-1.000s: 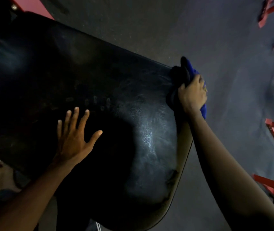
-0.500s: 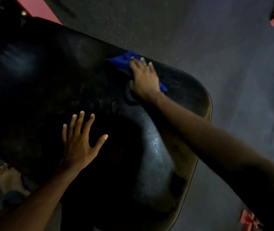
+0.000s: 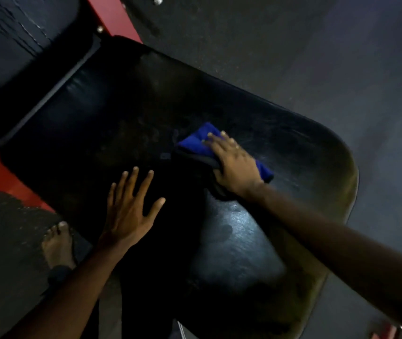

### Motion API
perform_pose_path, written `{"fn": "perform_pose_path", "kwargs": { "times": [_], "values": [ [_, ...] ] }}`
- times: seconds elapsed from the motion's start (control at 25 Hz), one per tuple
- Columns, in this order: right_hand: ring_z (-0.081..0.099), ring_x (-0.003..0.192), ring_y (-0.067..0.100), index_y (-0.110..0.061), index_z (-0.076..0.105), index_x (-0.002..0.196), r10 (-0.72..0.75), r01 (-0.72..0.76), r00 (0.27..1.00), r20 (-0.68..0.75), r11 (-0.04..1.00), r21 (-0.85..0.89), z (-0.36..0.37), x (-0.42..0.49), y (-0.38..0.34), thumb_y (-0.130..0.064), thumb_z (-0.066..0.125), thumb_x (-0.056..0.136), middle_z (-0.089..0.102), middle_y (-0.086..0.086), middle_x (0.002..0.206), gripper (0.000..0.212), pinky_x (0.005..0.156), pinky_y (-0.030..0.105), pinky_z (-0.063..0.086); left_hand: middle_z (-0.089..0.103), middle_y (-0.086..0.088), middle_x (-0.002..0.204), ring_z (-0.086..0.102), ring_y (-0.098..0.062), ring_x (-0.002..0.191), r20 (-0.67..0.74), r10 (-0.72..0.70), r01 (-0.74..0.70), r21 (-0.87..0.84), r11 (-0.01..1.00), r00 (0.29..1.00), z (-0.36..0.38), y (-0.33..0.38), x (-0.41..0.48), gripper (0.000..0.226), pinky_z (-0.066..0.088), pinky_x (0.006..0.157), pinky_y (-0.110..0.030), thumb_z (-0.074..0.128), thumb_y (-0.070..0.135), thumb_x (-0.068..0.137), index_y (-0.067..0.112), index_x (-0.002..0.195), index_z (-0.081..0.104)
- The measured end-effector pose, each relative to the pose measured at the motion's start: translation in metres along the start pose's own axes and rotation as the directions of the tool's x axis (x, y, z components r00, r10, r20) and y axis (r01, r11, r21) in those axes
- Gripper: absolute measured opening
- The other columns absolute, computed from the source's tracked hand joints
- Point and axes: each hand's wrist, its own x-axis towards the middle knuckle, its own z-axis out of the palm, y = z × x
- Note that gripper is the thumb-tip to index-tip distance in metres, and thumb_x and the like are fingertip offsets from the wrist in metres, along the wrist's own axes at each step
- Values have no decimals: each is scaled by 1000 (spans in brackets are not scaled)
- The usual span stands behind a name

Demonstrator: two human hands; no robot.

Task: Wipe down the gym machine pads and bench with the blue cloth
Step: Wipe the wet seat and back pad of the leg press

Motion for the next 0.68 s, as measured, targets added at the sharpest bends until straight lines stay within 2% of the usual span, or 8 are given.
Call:
{"fn": "perform_pose_path", "kwargs": {
  "times": [0.08,0.16,0.28,0.4,0.44,0.52,0.6,0.68],
  "values": [
    [25,150,33,-15,42,148,106,-109,991,-83,993,-38,-11,49,18,-17,58,81,35,6,160,69,122,48,23,24,-8,162,20,-28,150,9,32,-33,46,998,999,-4,-16,0,75,19,117,-54,29,71,90,33,155,27],
    [23,151,34,-14,39,149,299,-302,942,-151,953,4,-23,92,21,-16,58,85,30,7,162,67,122,47,24,25,-7,162,20,-27,150,19,43,-44,54,998,999,-5,-16,2,75,20,117,-55,32,72,89,35,155,26],
    [20,151,36,-12,35,152,451,-428,872,-188,891,155,-5,95,-30,-13,56,87,27,9,163,67,121,46,26,26,-7,161,22,-27,149,28,40,-41,56,998,999,-5,-16,3,76,22,116,-55,36,71,89,34,154,28],
    [23,151,36,-12,36,153,162,-150,981,-104,982,117,44,18,-103,-21,64,87,30,8,162,72,120,47,29,33,-12,158,32,-32,145,16,-28,27,64,998,999,-10,-28,1,79,27,113,-56,37,71,85,23,148,43],
    [23,151,35,-15,37,153,63,-59,997,-48,995,76,54,-7,-115,-27,67,85,30,5,163,75,121,44,28,34,-13,157,33,-33,144,9,-70,70,58,996,997,-13,-35,-1,81,28,113,-56,37,72,84,19,146,45],
    [24,151,31,-20,38,153,-16,15,1000,8,999,38,54,-9,-107,-30,67,84,31,2,163,76,122,42,25,31,-12,159,31,-32,145,6,-102,102,57,993,995,-17,-50,-6,84,27,114,-56,35,73,84,21,151,38],
    [28,149,34,-16,39,152,23,-23,999,-49,1000,12,43,37,-89,-21,65,82,34,6,161,74,122,47,25,28,-10,161,28,-30,147,-5,-71,71,71,995,997,-19,-60,-9,85,25,115,-55,32,74,86,24,154,31],
    [25,150,36,-13,37,152,164,-166,979,-120,986,-4,29,99,-75,-17,62,84,31,9,162,73,122,48,22,22,-8,163,21,-28,150,34,-75,73,62,995,997,-20,-61,-10,85,22,117,-53,29,75,86,26,156,24]
  ]
}}
